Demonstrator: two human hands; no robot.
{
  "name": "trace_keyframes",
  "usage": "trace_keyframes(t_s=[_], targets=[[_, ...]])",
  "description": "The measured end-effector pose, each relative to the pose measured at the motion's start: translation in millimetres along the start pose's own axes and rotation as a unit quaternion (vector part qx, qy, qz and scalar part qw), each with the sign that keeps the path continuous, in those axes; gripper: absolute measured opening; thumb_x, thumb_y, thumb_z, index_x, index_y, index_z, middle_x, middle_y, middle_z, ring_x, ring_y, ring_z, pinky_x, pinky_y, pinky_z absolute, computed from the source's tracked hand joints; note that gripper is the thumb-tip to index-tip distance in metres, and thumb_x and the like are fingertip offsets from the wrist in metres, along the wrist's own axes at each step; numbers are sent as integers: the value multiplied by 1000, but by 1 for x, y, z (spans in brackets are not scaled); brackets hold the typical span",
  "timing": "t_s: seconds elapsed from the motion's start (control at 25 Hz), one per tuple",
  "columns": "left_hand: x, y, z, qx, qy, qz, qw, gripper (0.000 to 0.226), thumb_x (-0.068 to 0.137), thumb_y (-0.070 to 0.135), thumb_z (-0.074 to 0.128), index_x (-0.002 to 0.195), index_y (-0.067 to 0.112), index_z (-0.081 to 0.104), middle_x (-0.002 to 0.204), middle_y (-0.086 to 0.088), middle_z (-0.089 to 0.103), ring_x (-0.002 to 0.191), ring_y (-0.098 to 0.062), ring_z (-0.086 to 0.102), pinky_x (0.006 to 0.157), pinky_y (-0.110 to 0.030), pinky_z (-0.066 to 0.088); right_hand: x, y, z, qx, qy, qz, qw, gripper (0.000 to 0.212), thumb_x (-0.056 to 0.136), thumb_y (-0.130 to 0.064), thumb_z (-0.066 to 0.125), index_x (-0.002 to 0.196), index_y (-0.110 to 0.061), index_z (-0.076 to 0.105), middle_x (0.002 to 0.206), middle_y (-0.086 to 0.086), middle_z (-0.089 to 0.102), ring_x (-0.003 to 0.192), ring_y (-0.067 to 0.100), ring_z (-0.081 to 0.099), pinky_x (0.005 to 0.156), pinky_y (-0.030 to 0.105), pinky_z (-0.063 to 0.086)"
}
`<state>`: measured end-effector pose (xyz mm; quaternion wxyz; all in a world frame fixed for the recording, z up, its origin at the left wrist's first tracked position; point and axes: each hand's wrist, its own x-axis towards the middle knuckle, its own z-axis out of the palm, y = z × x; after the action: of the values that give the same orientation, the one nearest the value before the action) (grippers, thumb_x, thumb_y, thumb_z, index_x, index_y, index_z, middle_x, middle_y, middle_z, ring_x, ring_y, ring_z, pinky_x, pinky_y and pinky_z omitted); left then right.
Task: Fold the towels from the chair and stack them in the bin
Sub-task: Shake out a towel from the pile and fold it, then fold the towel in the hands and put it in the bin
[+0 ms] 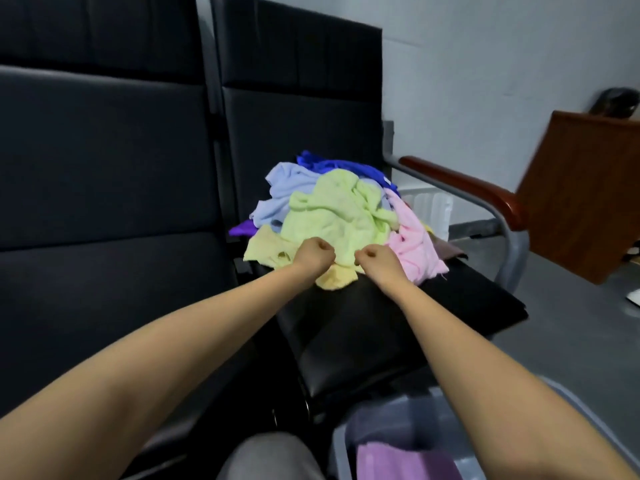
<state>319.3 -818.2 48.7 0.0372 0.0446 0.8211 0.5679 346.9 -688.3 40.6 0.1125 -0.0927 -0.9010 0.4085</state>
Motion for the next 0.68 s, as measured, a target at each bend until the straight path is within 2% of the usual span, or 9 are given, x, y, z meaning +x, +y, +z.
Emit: trace_keyframes(t_s=[0.08, 0.16, 0.2, 0.24, 0.28, 0.4, 0.52, 0.6, 0.68], targets=[[34, -16, -7, 191, 40, 48, 980, 30, 86, 9, 53, 116, 11, 52, 119, -8, 55, 114, -26, 50, 89, -31, 40, 22, 1, 9, -32, -6, 1, 999, 19, 85, -15, 54, 102, -10, 61, 78, 3, 58, 80, 20, 53, 66, 28, 36], [57, -31, -8, 325, 13, -21, 945, 64, 86, 19, 56, 142, 17, 26, 146, -9, 29, 135, -32, 27, 105, -43, 29, 39, 4, 23, -63, -28, -19, 997, 34, 83, -12, 53, 117, -17, 56, 91, 3, 59, 91, 22, 54, 73, 29, 40], [64, -38, -6, 352, -3, -77, 933, 75, 86, 24, 57, 147, 18, 13, 151, -12, 20, 138, -34, 21, 107, -45, 27, 48, 5, 32, -85, -38, -33, 995, 41, 84, -12, 53, 123, -20, 54, 107, 5, 59, 102, 24, 53, 82, 30, 42], [68, -42, -3, 360, -5, -114, 926, 75, 88, 26, 56, 147, 16, 11, 149, -14, 22, 137, -34, 24, 106, -44, 28, 55, 7, 41, -108, -52, -43, 992, 45, 84, -12, 51, 128, -24, 52, 123, 5, 56, 115, 25, 49, 93, 32, 40], [72, -46, -1, 358, 12, -119, 926, 63, 91, 25, 52, 144, 13, 21, 145, -13, 31, 133, -32, 29, 103, -42, 32, 61, 8, 50, -134, -74, -52, 987, 48, 86, -13, 49, 132, -27, 50, 133, 3, 51, 124, 25, 44, 100, 33, 36], [74, -55, -8, 294, 101, -30, 950, 30, 91, 26, 47, 118, 12, 51, 125, -11, 52, 118, -31, 43, 92, -38, 37, 70, 7, 71, -146, -129, -41, 980, 45, 92, -22, 43, 136, -33, 47, 144, -4, 42, 133, 22, 36, 110, 37, 28], [65, -67, -18, 235, 116, 40, 964, 24, 83, 35, 56, 98, 16, 56, 112, -6, 53, 112, -27, 41, 91, -36, 30, 70, 4, 77, -150, -122, -32, 981, 40, 94, -38, 45, 134, -32, 48, 145, -5, 38, 135, 21, 30, 112, 37, 23], [64, -68, -17, 241, 148, 72, 956, 19, 82, 37, 55, 84, 18, 56, 104, 0, 53, 109, -21, 41, 89, -34, 24, 70, 2, 75, -180, -105, -33, 978, 37, 96, -38, 41, 131, -30, 50, 144, -3, 39, 134, 23, 29, 107, 35, 22], [75, -57, -12, 244, 181, 143, 942, 16, 84, 31, 54, 94, 19, 59, 109, 2, 56, 112, -19, 45, 89, -32, 24, 71, 1, 72, -166, -62, -33, 984, 35, 98, -32, 37, 129, -25, 51, 142, 0, 42, 131, 25, 33, 103, 35, 25]])
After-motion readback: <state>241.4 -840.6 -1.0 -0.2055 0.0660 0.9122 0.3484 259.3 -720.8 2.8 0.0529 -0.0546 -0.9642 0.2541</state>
